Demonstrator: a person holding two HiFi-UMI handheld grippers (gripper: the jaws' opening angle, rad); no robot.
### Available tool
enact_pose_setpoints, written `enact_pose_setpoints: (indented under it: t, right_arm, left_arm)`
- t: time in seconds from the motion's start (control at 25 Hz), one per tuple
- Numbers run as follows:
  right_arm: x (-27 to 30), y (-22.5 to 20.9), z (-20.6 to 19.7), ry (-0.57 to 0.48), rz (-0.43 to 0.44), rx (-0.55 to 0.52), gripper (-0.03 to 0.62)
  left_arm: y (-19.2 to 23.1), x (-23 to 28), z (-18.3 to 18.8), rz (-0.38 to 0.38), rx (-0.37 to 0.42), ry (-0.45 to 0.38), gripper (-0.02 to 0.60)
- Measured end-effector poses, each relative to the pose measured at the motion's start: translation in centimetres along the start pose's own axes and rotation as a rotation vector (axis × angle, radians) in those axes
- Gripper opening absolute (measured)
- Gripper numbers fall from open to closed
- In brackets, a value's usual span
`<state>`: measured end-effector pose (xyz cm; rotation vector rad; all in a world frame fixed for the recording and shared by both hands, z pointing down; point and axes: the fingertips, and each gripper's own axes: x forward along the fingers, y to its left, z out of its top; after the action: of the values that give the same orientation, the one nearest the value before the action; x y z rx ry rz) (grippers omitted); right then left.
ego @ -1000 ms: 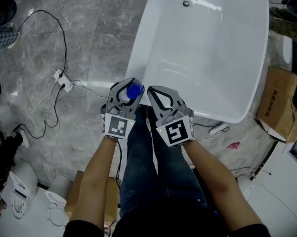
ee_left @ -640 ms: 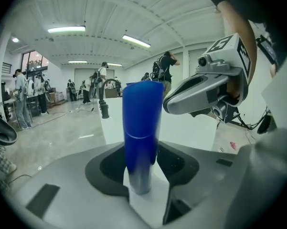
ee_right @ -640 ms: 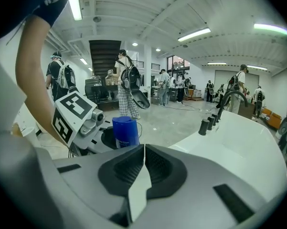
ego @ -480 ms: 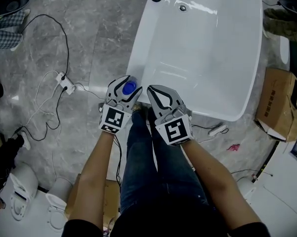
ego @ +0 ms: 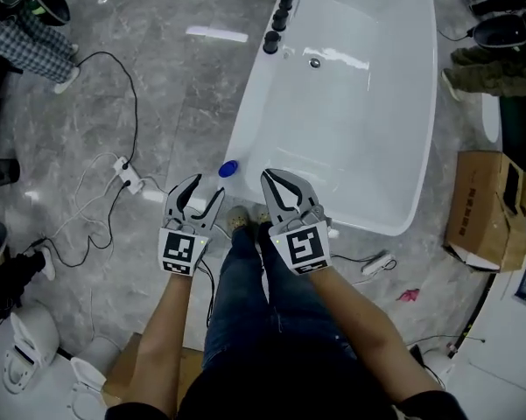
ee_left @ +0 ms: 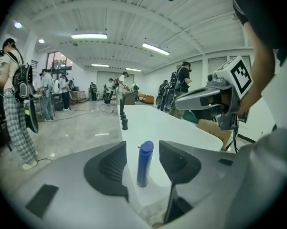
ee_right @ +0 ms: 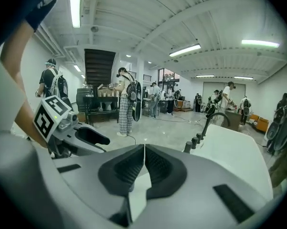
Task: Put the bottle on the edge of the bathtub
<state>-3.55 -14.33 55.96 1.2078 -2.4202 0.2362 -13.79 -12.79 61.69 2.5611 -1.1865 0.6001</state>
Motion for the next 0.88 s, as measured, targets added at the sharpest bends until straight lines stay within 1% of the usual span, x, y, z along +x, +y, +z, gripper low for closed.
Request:
enact_pose_setpoints:
  t: [0.04,0.08,0.16,0.24,0.36,0.56,0.64,0.76,0.88]
  right_arm:
    - [-0.7,-0.1,1.2,-0.018,-0.006,-0.008,0.029]
    - [-1.4,-0.3,2.4,-0.040,-0.011,-0.012,0.029]
    - [-2.5,-0.8,5.1,-0.089,-0.024,-0.003,0.029]
    - [-3.7,-1.3,7.9,-0.134,-0.032,-0.013,0.029]
    - [-6.1,-1.6,11.8,-0.188,-0.044,-0.027,0.029]
    - [-10.6,-1.5,18.1,-0.291,-0.067,-0.050,0.028]
    - [-12.4,-1.3,20.1,-0.324,-0.078,-0.066,0.028]
    - [-14.7,-1.0,22.5,-0.367,-0.089,-0.090,0.028]
    - [-16.5,-0.6,25.0,-0.406,-0.085,-0.118,0.028]
  left_arm:
    - [0.0,-1.3,1.4,0.028,0.002,-0.021,0.202]
    - [0.0,-2.5,2.9,0.055,0.010,-0.043,0.144]
    - [0.3,-4.4,6.3,0.114,0.027,-0.096,0.042]
    - [0.4,-6.2,9.8,0.177,0.031,-0.148,0.027]
    - [-0.1,-9.3,14.4,0.264,0.026,-0.200,0.023]
    - [-1.8,-14.9,21.5,0.375,0.020,-0.300,0.023]
    - [-2.5,-17.3,24.2,0.414,0.029,-0.340,0.023]
    - [-3.6,-20.2,27.7,0.464,0.068,-0.395,0.023]
    - [-4.7,-22.0,30.0,0.479,0.073,-0.451,0.023]
